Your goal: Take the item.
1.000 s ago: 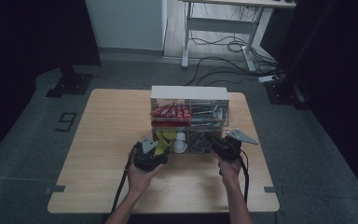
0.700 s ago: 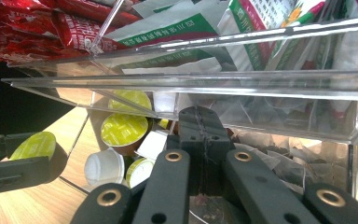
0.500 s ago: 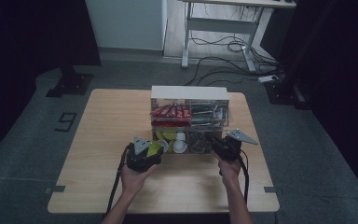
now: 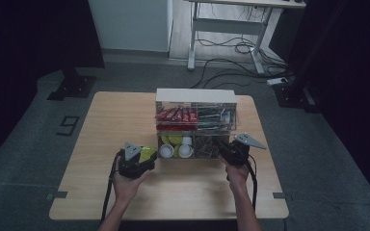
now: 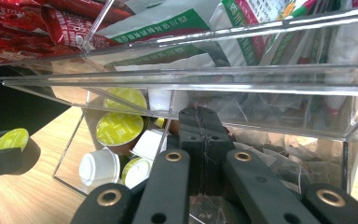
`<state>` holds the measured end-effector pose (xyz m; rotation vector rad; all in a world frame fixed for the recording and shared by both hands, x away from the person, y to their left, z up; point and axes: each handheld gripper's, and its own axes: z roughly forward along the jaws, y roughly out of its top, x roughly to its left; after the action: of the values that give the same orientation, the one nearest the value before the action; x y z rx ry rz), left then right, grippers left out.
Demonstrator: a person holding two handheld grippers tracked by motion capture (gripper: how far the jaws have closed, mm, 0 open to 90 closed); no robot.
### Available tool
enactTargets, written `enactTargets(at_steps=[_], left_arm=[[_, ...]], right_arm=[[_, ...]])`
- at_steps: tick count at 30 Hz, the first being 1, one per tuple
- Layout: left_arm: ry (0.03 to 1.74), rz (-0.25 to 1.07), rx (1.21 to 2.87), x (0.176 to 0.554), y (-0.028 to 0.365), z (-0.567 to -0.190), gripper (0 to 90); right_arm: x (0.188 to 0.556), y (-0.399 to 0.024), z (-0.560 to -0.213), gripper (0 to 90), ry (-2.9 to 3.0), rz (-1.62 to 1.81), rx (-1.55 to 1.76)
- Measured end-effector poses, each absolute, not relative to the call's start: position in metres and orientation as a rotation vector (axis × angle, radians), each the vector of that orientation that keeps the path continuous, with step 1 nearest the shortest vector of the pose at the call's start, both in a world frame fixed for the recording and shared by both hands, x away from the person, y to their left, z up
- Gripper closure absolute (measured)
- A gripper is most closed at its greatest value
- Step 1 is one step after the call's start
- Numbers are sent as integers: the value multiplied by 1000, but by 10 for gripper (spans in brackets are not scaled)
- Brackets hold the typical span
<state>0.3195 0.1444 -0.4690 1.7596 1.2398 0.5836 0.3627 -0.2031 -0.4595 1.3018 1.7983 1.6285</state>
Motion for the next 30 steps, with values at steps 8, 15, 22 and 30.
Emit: enactTargets(at_steps=[8, 15, 22, 30], left_arm=[[1286, 588, 1755, 320, 161, -478, 407], [1326, 590, 1758, 323, 174, -487, 407], [1379, 590, 1761, 325, 189, -497, 407], [1434, 589, 1777, 327, 201, -510, 406]], right_arm=[[364, -204, -460, 889, 1800, 1624, 1304], [363, -204, -461, 889, 1799, 1621, 1303], [363, -204, -461, 889, 1799, 1620, 1303], [364, -204, -461, 889, 1800, 1619, 1303]])
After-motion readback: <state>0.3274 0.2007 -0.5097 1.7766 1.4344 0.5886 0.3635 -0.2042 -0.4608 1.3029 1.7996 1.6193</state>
